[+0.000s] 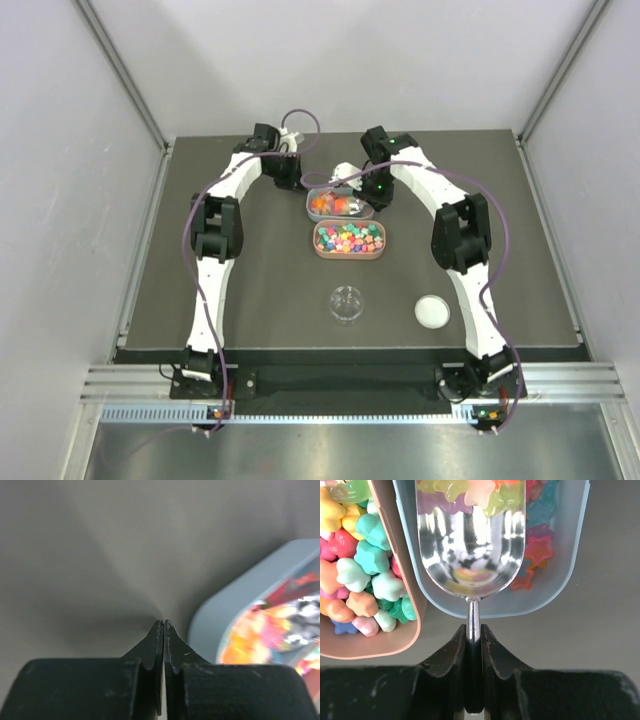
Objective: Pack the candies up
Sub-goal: Scoop the fake candies from the storage box.
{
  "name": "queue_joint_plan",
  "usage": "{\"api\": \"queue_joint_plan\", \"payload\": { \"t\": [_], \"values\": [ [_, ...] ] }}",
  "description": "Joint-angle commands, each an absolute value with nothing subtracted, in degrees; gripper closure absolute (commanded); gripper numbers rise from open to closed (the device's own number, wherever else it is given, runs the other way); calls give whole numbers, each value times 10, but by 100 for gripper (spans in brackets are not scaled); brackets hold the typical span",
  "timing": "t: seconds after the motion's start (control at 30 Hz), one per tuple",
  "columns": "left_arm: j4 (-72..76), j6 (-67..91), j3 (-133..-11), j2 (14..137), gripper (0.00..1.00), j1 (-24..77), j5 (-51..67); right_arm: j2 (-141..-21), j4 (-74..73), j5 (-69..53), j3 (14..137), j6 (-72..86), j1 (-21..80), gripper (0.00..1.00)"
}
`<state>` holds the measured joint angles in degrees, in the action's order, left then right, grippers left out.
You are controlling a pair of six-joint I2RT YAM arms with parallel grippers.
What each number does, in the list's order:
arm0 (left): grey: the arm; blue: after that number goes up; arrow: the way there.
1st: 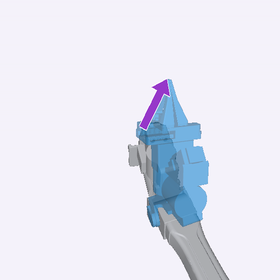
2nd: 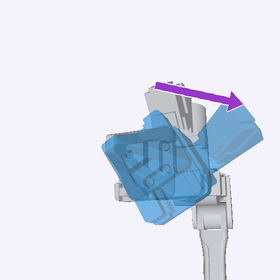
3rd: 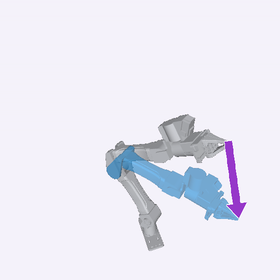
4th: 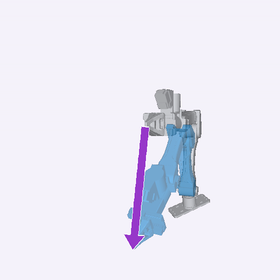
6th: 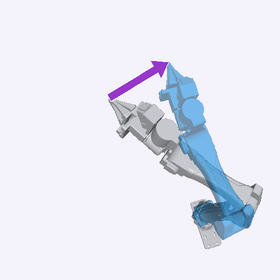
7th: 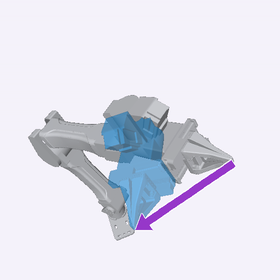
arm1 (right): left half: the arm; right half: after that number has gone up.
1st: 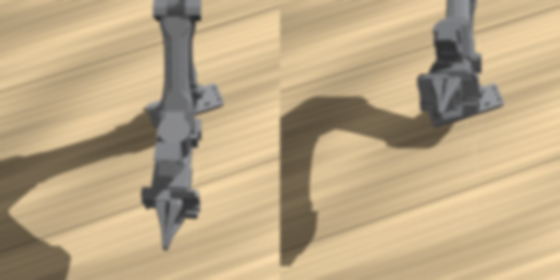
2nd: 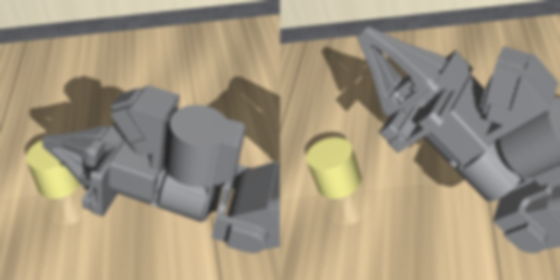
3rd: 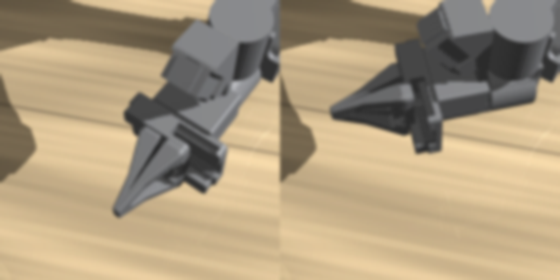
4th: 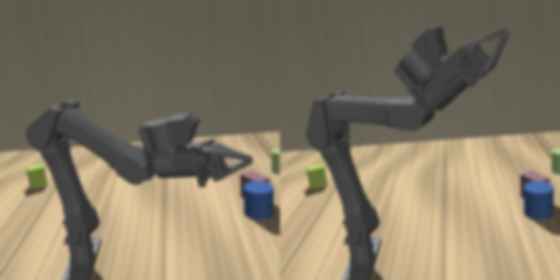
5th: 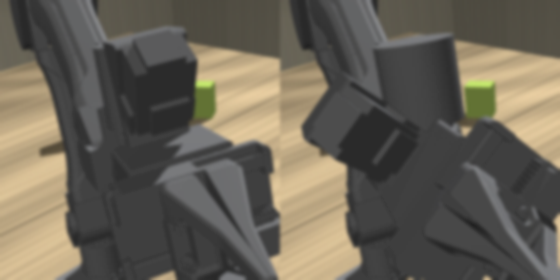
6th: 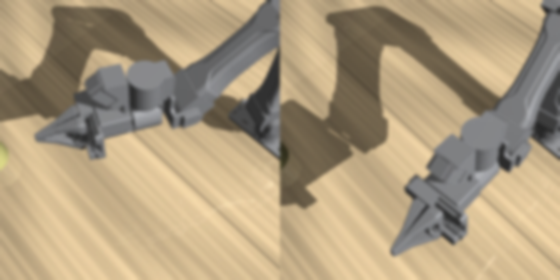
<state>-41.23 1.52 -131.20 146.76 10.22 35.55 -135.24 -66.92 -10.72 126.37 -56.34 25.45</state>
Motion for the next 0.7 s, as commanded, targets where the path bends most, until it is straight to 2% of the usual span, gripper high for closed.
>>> {"api": "queue_joint_plan", "payload": {
  "t": [0.0, 0.27, 0.67],
  "values": [
    [-398, 5, -1317, 1477, 100, 103, 347, -1353, -649, -97, 1284, -549, 264, 100],
    [-392, 9, -1328, 1492, 100, 124, 381, -1369, -646, -91, 1301, -539, 272, 100],
    [-405, 15, -1261, 1450, 100, 150, 403, -1392, -614, -100, 1315, -497, 286, 100]
  ]
}}
